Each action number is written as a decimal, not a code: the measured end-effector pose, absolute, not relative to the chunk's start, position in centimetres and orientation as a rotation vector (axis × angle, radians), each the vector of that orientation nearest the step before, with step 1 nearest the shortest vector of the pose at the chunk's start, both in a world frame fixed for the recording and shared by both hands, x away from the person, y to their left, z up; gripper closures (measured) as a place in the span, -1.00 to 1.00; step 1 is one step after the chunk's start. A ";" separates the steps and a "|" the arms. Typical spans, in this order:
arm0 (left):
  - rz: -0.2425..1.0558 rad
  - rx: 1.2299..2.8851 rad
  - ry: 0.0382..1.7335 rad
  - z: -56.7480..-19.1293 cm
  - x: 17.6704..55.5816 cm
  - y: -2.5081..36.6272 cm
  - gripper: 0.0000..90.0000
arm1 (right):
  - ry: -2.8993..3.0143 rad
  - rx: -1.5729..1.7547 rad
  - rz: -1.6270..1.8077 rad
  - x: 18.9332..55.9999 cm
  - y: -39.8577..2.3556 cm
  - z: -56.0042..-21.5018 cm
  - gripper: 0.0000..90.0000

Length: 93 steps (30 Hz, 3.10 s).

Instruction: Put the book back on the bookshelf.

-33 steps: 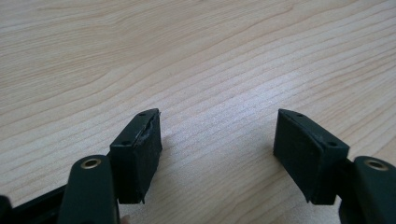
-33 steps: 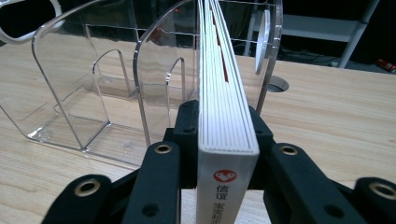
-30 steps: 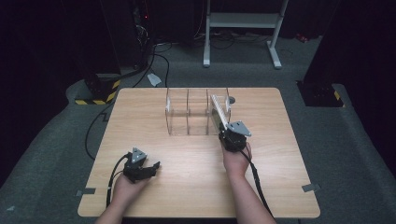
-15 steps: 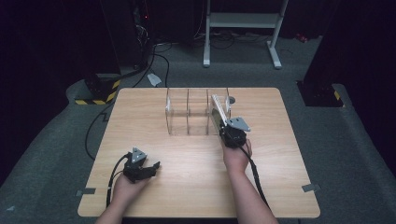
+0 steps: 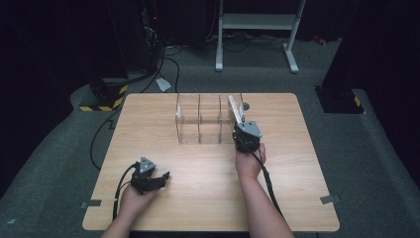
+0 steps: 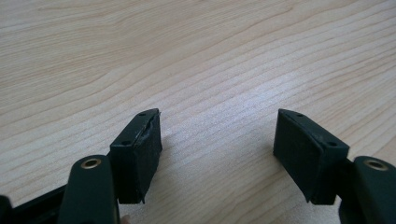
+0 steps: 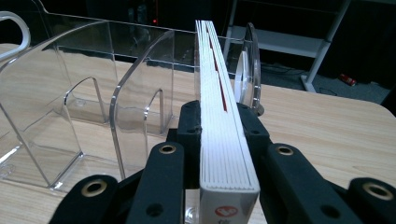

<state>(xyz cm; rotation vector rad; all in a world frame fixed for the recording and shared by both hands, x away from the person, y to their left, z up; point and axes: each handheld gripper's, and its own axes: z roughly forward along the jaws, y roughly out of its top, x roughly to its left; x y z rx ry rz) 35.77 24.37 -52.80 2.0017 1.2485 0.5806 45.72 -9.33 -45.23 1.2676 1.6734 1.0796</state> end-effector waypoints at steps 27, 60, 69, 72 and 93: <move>0.577 1.998 1.251 -52.8 35.7 24.3 -0.28 | 1.693 1.323 1.063 46.2 -9.2 -46.0 0.64; 0.576 2.000 1.251 -52.8 35.7 24.3 -0.28 | 1.760 1.300 1.249 41.7 -12.2 -46.0 0.50; 0.578 2.002 1.250 -52.8 35.7 24.4 -0.28 | 1.735 1.362 1.281 41.7 -12.1 -46.2 0.57; 0.578 2.002 1.250 -52.8 35.7 24.4 -0.28 | 1.715 1.389 1.288 41.6 -12.1 -46.2 0.58; 0.578 2.002 1.250 -52.8 35.7 24.4 -0.28 | 1.695 1.433 1.338 41.4 -12.1 -46.3 0.47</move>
